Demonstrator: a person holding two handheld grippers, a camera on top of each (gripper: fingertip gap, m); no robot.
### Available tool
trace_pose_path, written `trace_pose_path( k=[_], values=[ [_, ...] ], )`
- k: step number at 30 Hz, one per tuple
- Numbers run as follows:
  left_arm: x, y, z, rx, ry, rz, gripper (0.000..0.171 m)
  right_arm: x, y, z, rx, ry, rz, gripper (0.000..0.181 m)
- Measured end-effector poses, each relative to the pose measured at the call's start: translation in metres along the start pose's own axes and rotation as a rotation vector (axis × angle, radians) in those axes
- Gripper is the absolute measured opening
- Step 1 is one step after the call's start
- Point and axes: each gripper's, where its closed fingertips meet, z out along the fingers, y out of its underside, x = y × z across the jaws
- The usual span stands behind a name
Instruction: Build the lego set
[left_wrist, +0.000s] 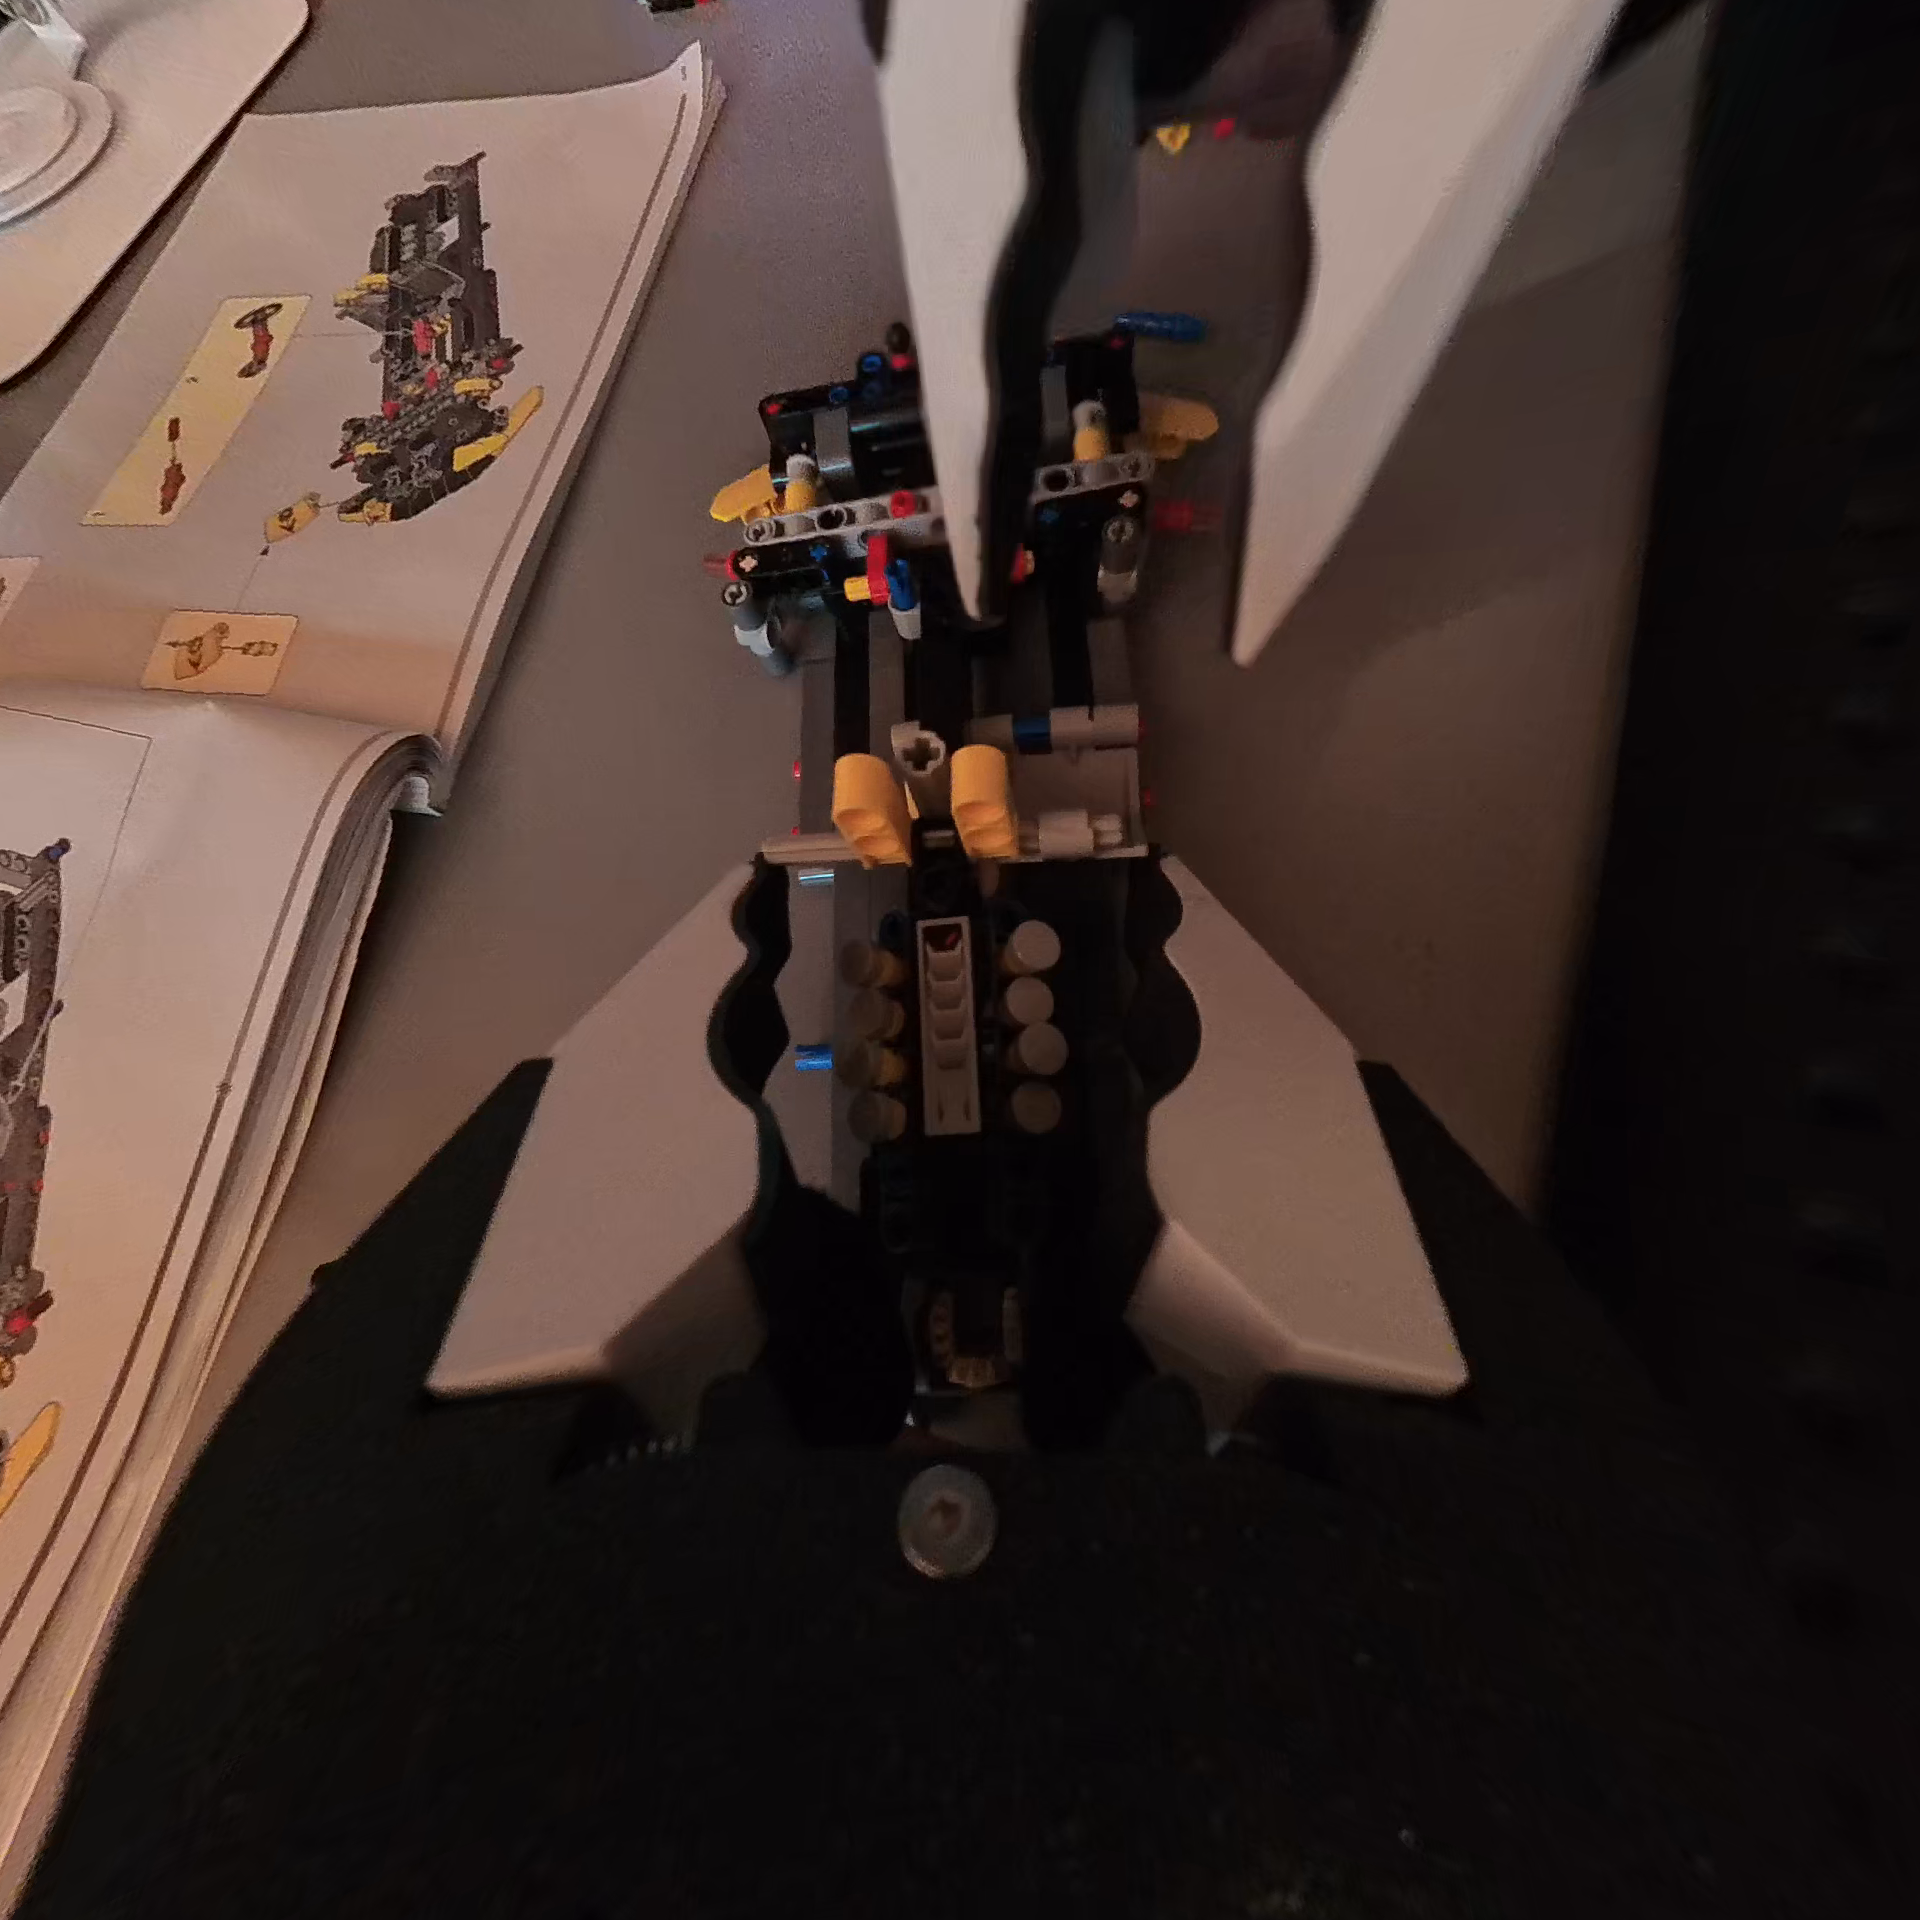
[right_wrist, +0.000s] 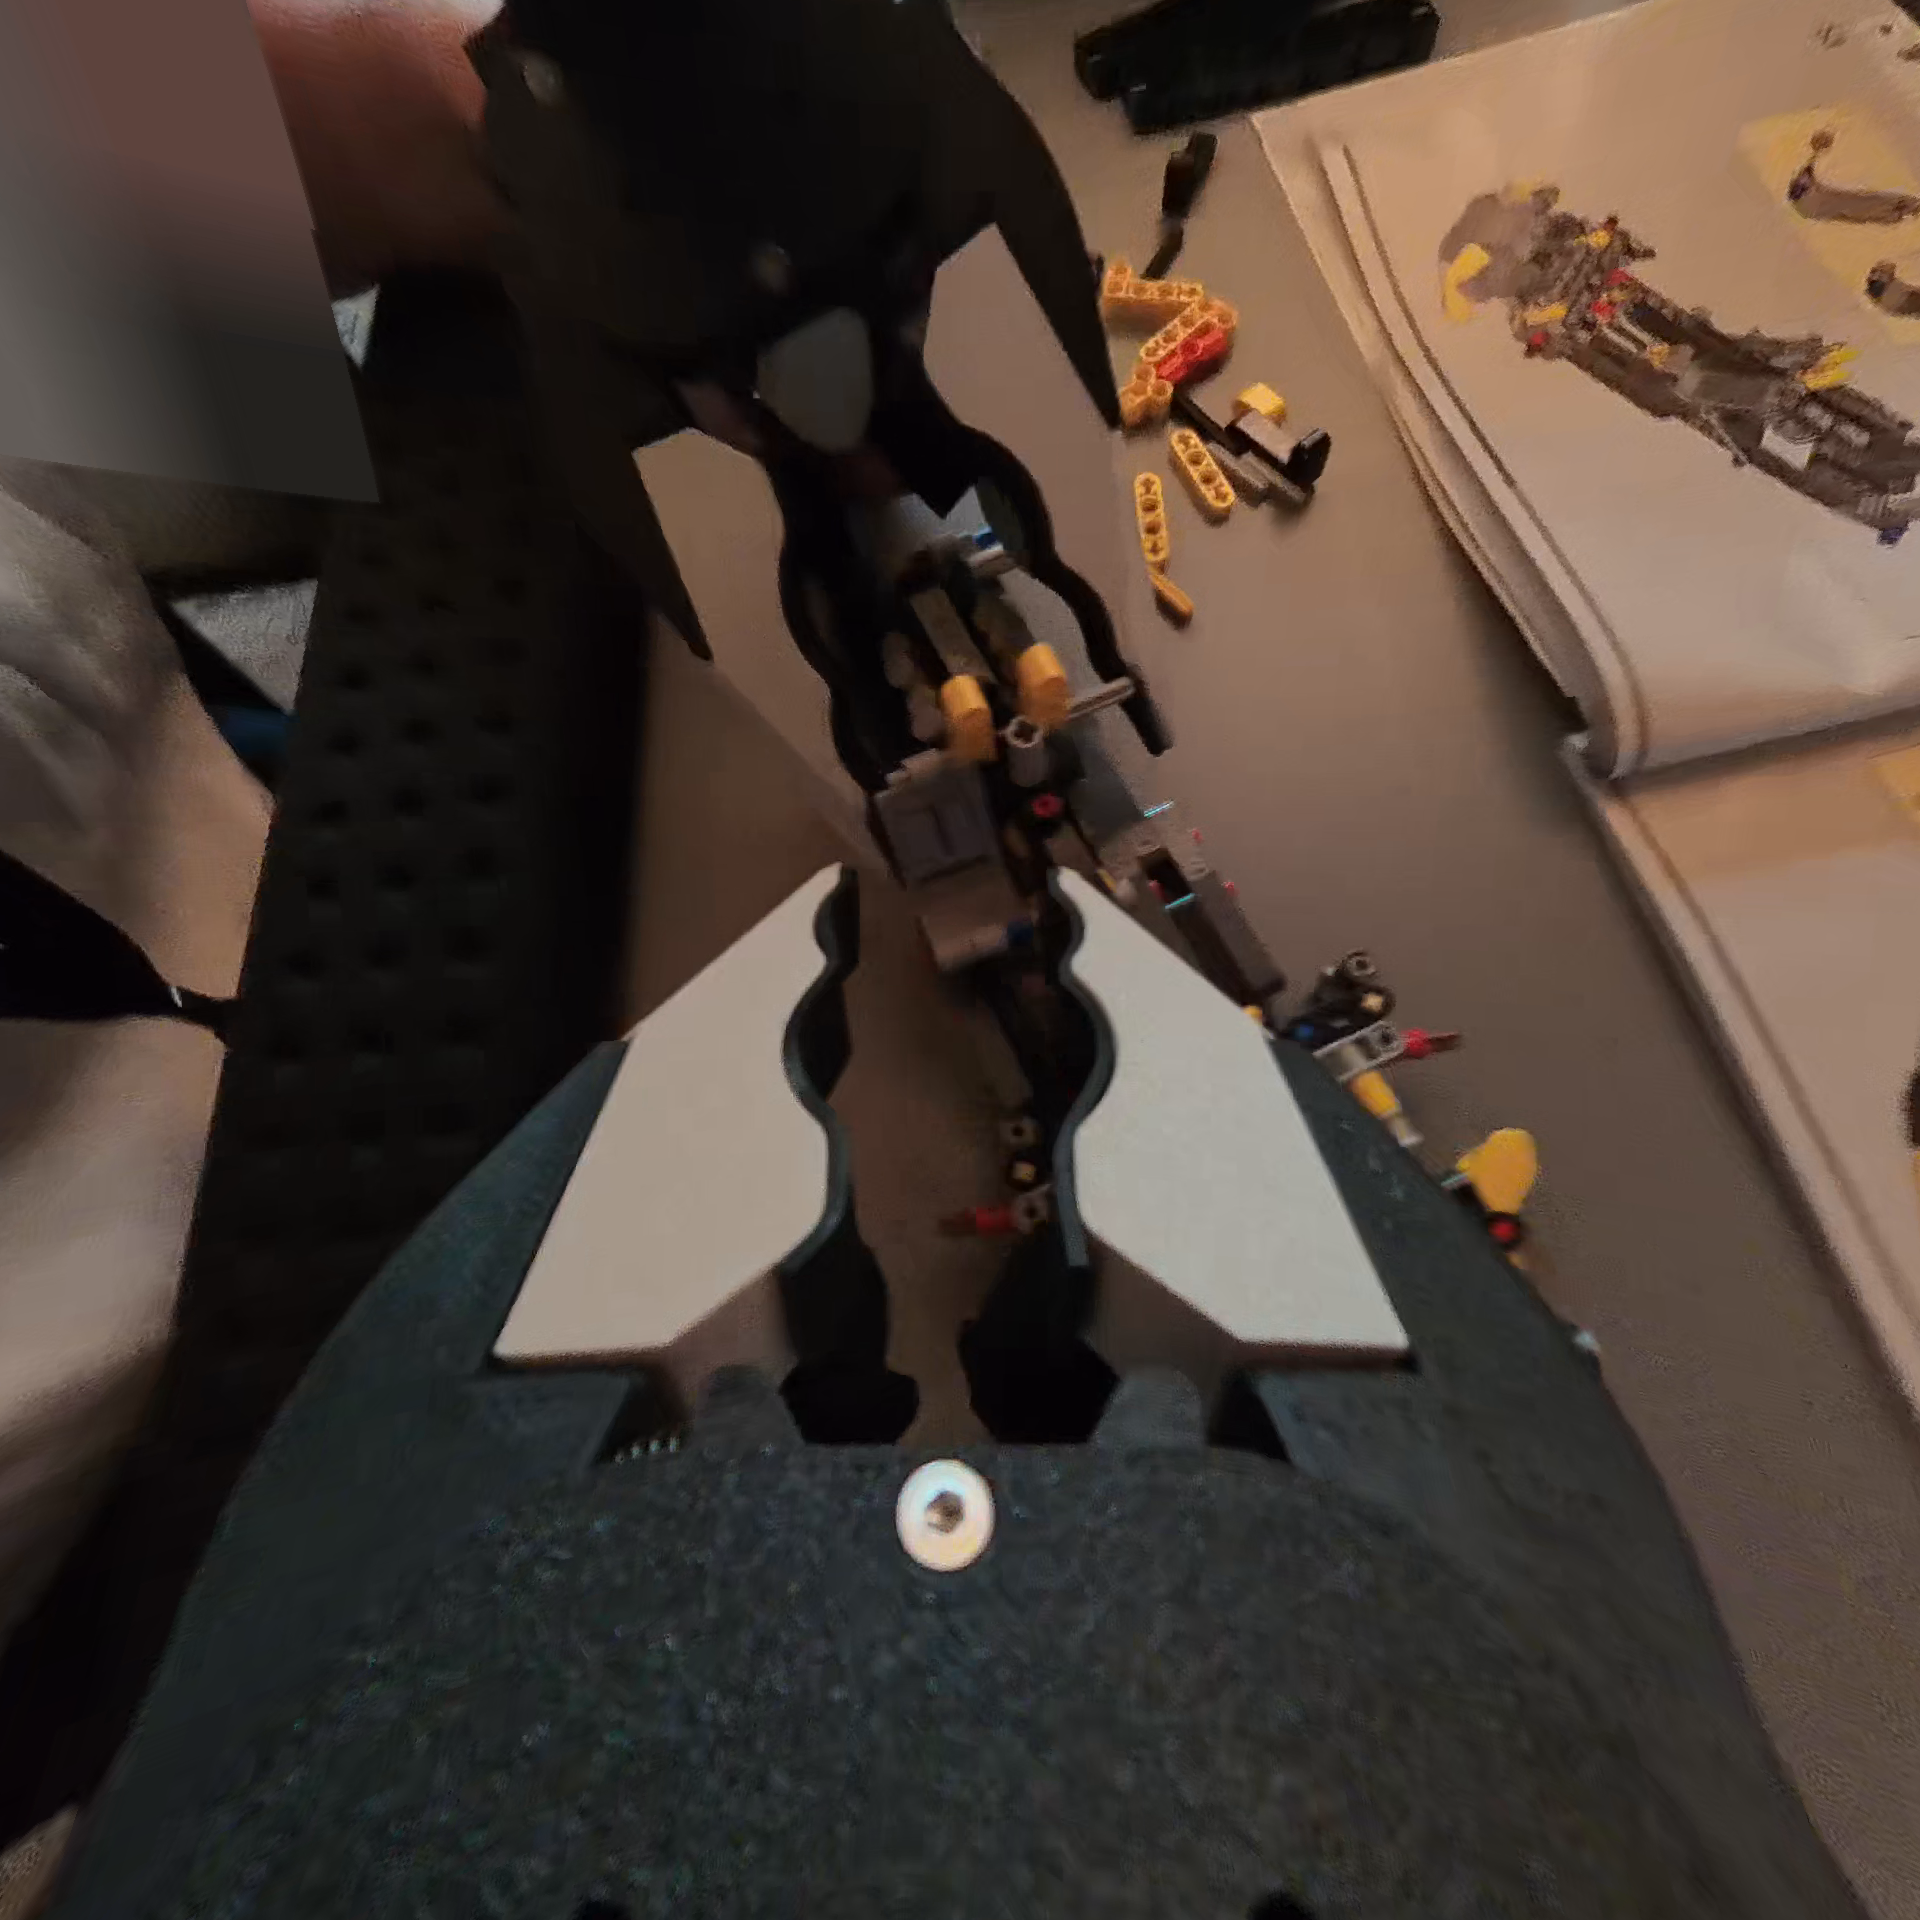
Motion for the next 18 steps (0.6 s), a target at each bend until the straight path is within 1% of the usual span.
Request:
trace_pose_path(
  k=[3, 5, 10, 13, 15, 18],
  values=[
    [0.000, 0.000, 0.000, -0.001, 0.002, -0.004, 0.062, -0.004, 0.019, 0.012, -0.068, 0.072, 0.038, 0.050],
    [0.000, 0.000, 0.000, -0.002, 0.003, -0.004, 0.062, -0.007, 0.030, 0.018, -0.118, 0.089, 0.061, 0.056],
    [0.000, 0.000, 0.000, -0.003, 0.005, -0.005, 0.061, -0.005, 0.033, 0.024, -0.163, 0.133, 0.033, 0.068],
    [0.000, 0.000, 0.000, -0.004, 0.006, -0.007, 0.061, -0.003, 0.034, 0.025, -0.173, 0.150, 0.008, 0.064],
    [0.004, 0.001, 0.001, -0.008, 0.024, 0.003, 0.051, -0.005, 0.029, 0.024, -0.137, 0.139, 0.015, 0.061],
    [0.003, 0.001, 0.001, -0.013, 0.014, 0.010, 0.051, -0.003, 0.025, 0.024, -0.096, 0.134, 0.042, 0.060]
  ],
)
